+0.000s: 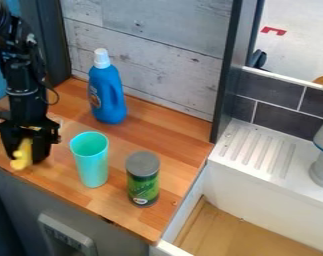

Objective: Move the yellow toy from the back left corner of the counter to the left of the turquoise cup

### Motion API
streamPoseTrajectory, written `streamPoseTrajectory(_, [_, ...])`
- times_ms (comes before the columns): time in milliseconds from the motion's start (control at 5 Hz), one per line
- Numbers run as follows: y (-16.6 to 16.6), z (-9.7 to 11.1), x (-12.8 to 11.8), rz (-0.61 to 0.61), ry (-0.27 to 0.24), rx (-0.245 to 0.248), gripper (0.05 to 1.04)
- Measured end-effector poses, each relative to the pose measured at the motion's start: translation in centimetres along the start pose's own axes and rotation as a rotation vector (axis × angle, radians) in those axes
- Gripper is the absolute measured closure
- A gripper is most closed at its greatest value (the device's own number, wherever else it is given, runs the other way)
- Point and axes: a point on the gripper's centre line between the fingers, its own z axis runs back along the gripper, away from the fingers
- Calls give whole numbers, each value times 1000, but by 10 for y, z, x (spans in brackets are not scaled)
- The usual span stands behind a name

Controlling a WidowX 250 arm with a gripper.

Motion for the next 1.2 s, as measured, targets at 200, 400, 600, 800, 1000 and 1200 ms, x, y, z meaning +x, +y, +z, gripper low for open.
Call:
streamPoseTrajectory(200, [4, 20, 7, 26, -61, -12, 75])
streamPoseTrajectory(400, [15, 65, 21, 47, -203, 28, 79])
streamPoseTrajectory(600, [13, 113, 34, -47, -332, 41, 83])
streamPoseTrajectory(800, [-12, 161, 46, -214, -433, 12, 83])
streamPoseTrajectory(1000, [-29, 187, 49, -301, -454, -20, 83])
streamPoseTrajectory(1200, [-46, 172, 63, -350, -408, -22, 83])
